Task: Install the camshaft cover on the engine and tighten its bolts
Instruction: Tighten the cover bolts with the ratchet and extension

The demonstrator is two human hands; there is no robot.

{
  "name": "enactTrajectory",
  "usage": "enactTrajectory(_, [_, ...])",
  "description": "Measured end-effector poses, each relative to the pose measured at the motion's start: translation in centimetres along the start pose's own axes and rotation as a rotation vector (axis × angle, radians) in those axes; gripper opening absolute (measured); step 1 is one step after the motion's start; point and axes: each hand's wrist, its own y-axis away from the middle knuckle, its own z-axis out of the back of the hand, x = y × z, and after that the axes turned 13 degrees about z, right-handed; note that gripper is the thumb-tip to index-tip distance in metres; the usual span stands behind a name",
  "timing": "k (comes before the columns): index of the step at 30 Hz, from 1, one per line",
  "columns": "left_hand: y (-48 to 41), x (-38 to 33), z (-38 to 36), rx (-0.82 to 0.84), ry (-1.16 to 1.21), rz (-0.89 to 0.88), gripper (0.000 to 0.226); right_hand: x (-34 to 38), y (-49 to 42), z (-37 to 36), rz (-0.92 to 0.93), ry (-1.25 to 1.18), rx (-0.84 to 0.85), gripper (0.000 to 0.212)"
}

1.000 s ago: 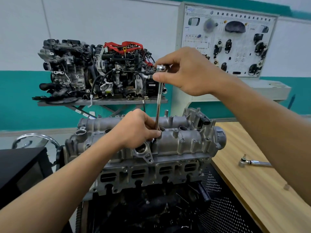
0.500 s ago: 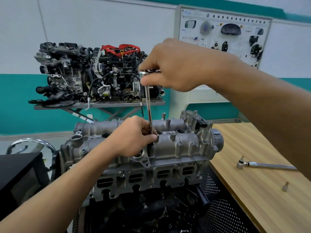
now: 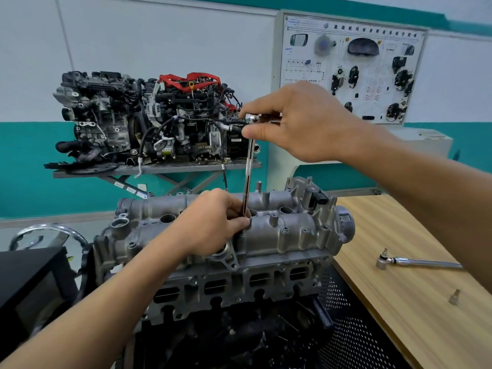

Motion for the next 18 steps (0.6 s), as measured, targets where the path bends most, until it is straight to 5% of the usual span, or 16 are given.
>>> enactTrajectory(6, [-0.4,0.0,0.3,0.027,-0.040,-0.008,0.012,0.4,-0.2,-0.3,-0.022,0.154,-0.054,0.042])
enactTrajectory(13, [-2.1,-0.3,0.8,-0.160,-0.029,0.019,0.008,-2.1,-1.5,-1.1,-0.029,-0.209,-0.123,0.025])
enactTrajectory(18, [-2.6,-1.3,1.3,0.033,-0.011,-0.033,0.007,-3.1,-0.5,-0.3,-0.012,-0.206,-0.147,0.026])
